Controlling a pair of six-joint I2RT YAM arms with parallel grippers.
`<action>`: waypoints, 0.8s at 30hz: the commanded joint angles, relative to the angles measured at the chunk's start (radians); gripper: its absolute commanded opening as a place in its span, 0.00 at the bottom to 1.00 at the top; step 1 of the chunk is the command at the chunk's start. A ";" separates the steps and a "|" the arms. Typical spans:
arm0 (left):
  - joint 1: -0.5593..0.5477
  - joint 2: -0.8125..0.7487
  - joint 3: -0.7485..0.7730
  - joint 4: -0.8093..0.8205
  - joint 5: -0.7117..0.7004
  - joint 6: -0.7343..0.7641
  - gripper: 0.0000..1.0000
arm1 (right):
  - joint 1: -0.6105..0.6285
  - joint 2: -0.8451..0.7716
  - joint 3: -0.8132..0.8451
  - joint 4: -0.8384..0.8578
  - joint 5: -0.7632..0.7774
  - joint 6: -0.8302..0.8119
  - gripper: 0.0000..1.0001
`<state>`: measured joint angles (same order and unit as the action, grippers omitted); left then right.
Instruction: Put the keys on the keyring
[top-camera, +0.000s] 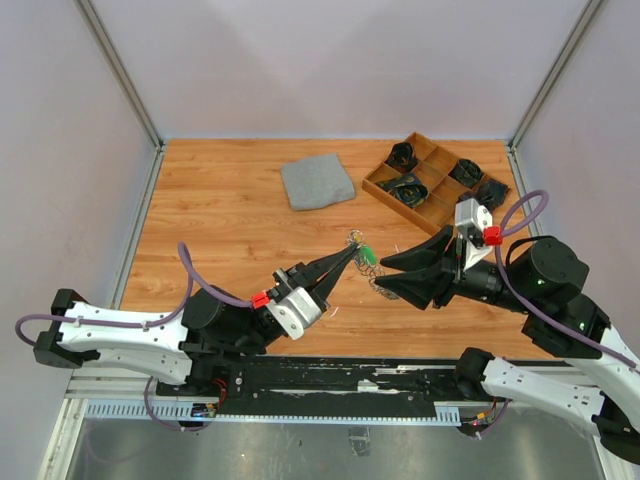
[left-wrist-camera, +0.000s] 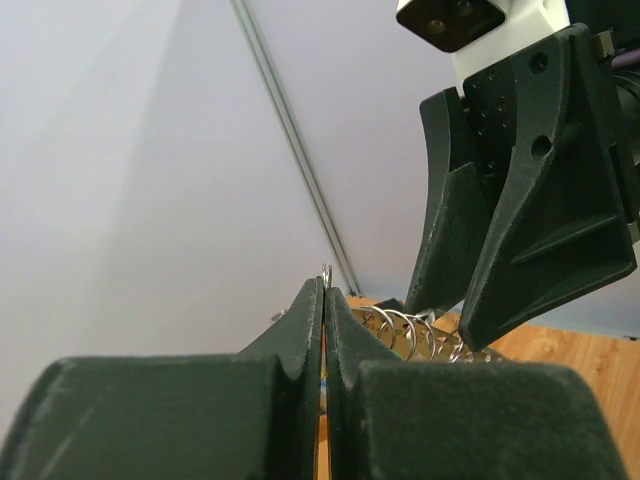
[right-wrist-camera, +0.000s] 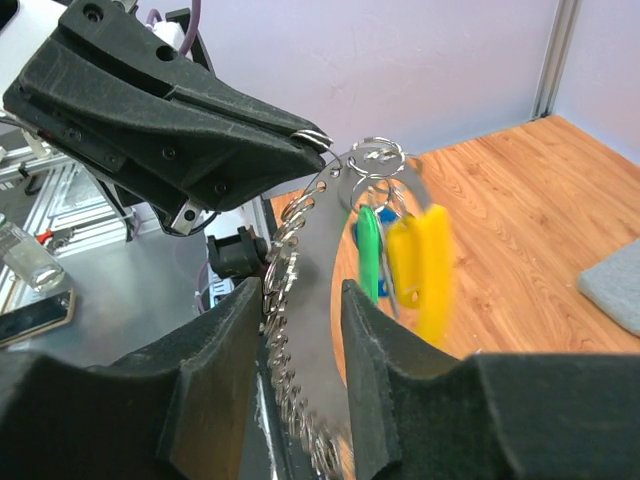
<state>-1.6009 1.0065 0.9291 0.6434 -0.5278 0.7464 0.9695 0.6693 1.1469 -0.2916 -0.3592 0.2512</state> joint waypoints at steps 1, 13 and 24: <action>0.001 -0.024 0.011 0.013 -0.007 -0.079 0.01 | -0.013 -0.016 0.026 -0.001 -0.024 -0.063 0.40; 0.076 -0.093 -0.005 -0.059 0.089 -0.241 0.00 | -0.013 -0.020 0.046 -0.049 -0.038 -0.164 0.52; 0.099 -0.190 -0.003 -0.170 0.363 -0.421 0.01 | -0.014 -0.014 0.044 0.139 -0.192 -0.313 0.50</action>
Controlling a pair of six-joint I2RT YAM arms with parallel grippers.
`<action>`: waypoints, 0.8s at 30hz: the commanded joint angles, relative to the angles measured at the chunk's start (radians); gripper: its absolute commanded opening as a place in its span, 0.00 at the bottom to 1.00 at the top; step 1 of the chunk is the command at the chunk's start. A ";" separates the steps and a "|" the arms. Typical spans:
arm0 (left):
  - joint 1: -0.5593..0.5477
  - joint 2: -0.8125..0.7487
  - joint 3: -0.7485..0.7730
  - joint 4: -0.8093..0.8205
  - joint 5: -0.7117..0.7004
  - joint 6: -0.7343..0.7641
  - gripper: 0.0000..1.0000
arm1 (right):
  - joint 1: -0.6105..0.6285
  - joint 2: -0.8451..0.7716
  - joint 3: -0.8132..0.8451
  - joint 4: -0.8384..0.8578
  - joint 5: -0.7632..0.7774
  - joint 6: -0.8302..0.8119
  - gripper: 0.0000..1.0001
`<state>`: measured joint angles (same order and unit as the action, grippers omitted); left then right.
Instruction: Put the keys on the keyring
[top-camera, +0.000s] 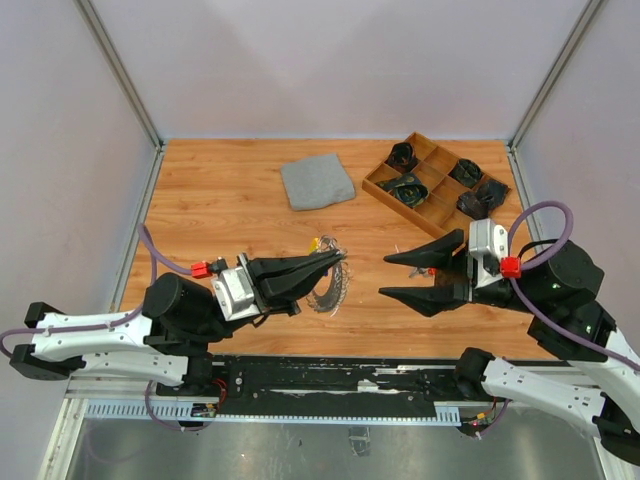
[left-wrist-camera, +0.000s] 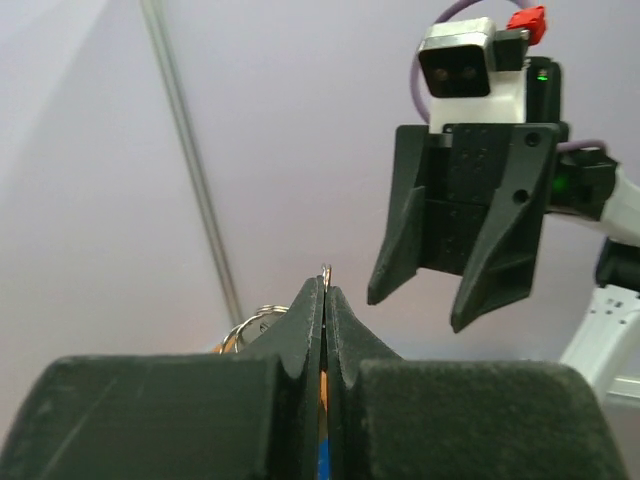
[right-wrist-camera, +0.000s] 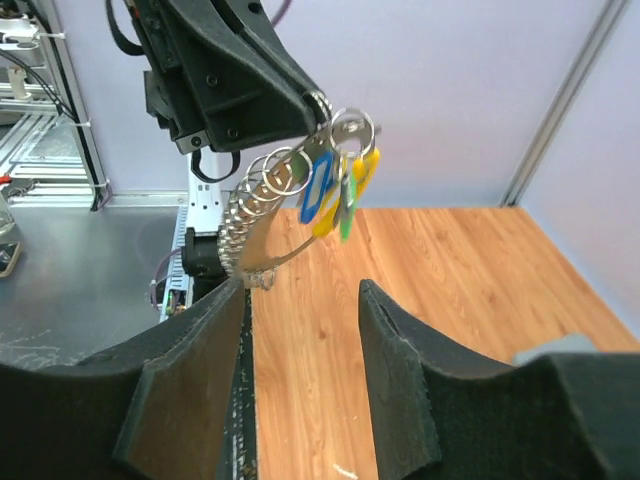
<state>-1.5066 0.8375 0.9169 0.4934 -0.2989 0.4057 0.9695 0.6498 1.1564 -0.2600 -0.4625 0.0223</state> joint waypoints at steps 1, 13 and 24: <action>0.006 -0.021 0.013 -0.027 0.149 -0.086 0.01 | -0.013 0.010 0.028 0.135 -0.112 -0.087 0.48; 0.005 0.010 0.058 -0.079 0.240 -0.100 0.01 | -0.012 0.049 -0.015 0.370 -0.237 -0.046 0.32; 0.005 0.001 0.065 -0.076 0.283 -0.110 0.00 | -0.012 0.077 -0.020 0.316 -0.310 -0.045 0.27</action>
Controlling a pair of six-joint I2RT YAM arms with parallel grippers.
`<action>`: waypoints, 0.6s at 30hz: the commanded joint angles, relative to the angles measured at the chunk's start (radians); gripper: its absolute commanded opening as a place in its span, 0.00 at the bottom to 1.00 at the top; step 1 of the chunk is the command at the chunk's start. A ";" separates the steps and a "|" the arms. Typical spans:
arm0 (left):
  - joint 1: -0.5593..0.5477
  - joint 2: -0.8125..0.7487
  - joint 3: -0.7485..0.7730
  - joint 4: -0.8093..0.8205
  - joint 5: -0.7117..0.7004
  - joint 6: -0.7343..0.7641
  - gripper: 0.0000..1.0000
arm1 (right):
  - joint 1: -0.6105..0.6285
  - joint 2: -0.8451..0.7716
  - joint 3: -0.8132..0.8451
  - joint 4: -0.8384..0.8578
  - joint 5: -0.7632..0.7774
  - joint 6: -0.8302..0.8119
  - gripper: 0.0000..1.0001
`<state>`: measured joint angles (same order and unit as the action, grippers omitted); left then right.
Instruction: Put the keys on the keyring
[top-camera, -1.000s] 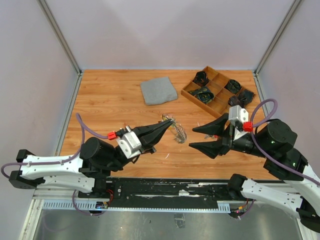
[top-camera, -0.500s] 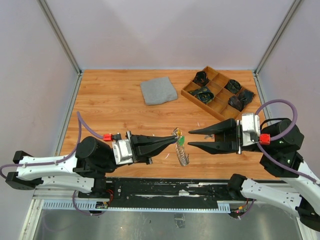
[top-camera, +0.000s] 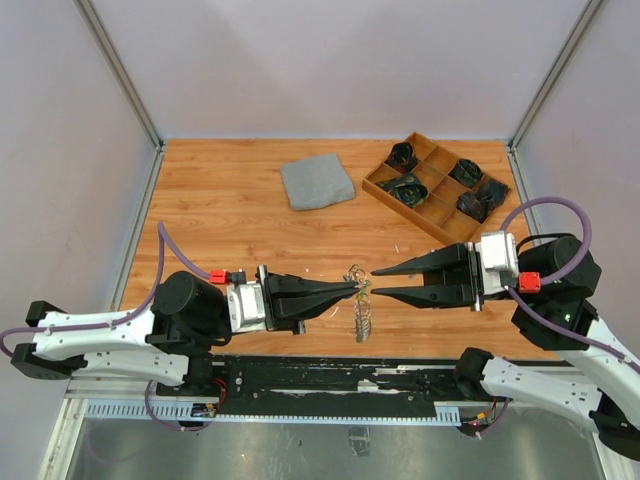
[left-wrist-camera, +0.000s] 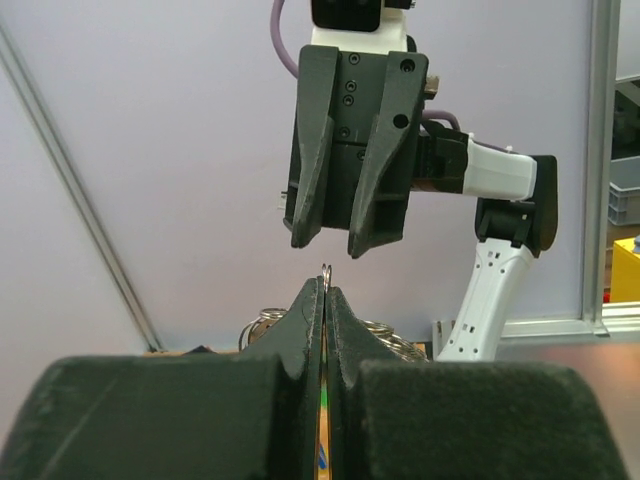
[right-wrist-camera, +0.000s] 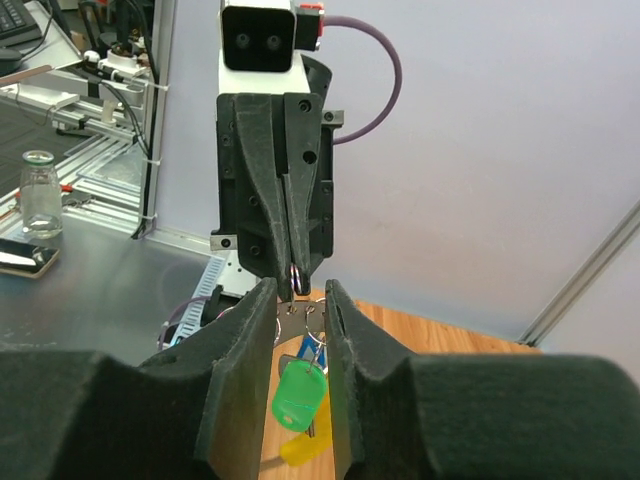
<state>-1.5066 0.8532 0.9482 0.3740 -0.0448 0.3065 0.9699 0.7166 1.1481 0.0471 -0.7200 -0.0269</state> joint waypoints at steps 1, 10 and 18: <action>0.006 -0.016 0.034 0.044 0.032 -0.011 0.00 | -0.012 0.011 -0.014 0.007 -0.053 0.004 0.27; 0.005 -0.027 0.024 0.055 0.043 -0.014 0.00 | -0.012 0.025 -0.011 -0.001 -0.059 0.010 0.27; 0.005 -0.025 0.020 0.067 0.040 -0.013 0.01 | -0.010 0.036 -0.012 0.003 -0.075 0.026 0.25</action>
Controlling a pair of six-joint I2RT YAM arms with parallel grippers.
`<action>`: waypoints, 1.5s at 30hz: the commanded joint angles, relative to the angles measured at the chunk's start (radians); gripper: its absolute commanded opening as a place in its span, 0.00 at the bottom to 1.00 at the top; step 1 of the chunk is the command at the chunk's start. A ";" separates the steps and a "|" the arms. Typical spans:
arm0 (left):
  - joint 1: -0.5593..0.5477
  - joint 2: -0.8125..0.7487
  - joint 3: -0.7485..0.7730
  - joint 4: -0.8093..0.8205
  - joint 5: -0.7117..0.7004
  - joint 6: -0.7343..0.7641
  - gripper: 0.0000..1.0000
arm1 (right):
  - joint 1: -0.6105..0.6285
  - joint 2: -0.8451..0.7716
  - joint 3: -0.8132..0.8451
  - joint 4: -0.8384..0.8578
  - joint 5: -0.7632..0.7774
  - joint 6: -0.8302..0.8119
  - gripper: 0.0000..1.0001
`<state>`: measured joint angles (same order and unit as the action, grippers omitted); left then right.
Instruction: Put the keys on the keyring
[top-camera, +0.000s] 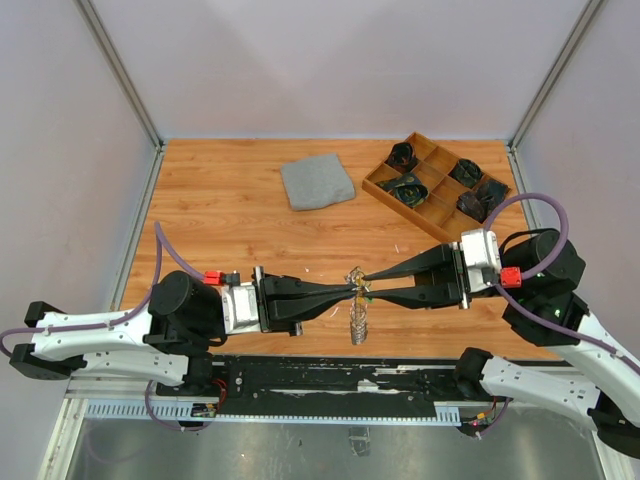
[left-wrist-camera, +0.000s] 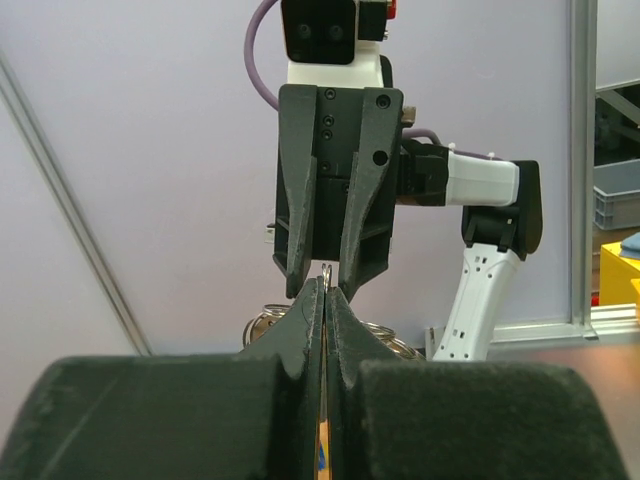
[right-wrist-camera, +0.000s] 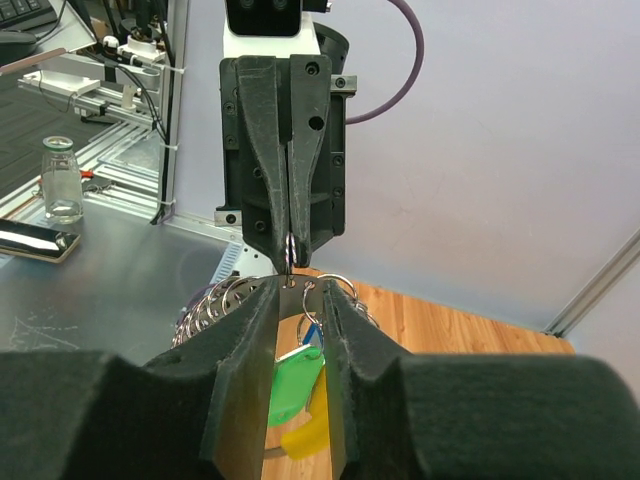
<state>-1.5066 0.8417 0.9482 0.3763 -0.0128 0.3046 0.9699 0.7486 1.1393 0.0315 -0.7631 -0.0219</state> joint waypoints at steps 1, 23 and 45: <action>0.005 -0.012 0.020 0.067 0.007 -0.011 0.01 | -0.009 0.005 -0.003 0.020 -0.034 0.022 0.24; 0.005 0.011 0.021 0.076 0.002 -0.012 0.00 | 0.004 0.017 0.001 0.040 -0.039 0.042 0.17; 0.006 0.001 0.017 0.027 -0.025 -0.041 0.27 | 0.005 0.053 0.246 -0.481 0.058 -0.168 0.00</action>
<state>-1.5066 0.8532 0.9482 0.3950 -0.0254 0.2810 0.9714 0.7921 1.2816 -0.2222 -0.7639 -0.0669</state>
